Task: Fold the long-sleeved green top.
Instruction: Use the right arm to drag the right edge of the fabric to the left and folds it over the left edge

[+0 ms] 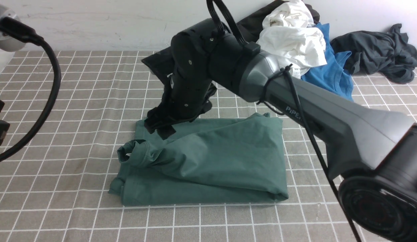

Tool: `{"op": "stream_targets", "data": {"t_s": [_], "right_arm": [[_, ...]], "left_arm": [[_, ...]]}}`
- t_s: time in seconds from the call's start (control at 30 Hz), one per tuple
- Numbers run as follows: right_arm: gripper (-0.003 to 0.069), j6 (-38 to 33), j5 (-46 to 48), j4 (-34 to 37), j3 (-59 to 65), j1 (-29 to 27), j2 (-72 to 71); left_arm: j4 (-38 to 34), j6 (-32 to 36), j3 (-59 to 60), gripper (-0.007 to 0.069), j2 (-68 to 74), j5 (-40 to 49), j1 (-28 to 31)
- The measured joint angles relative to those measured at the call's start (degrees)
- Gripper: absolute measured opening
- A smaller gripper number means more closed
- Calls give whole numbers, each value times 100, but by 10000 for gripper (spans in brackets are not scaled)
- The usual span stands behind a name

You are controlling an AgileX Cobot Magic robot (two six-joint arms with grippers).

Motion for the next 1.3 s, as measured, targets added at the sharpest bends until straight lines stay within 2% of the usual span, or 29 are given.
{"op": "stream_targets", "data": {"t_s": [0.27, 0.57, 0.83, 0.97, 1.13, 1.3], "right_arm": [[564, -130, -55, 312, 51, 333, 737], [564, -89, 17, 108, -205, 471, 675], [566, -72, -378, 457, -629, 500, 465], [566, -55, -653, 593, -633, 500, 749], [562, -171, -359, 580, -615, 500, 717], [501, -583, 23, 262, -615, 500, -65]], "left_arm": [[0, 0, 361, -7, 0, -228, 0], [-5, -40, 580, -7, -141, -510, 0], [-5, -190, 580, -7, -785, -560, 0], [-5, -263, 1014, -7, -1562, -564, 0], [-5, -308, 1973, -7, -2727, -576, 0], [-10, -752, 3060, -7, -4206, -935, 0]]}}
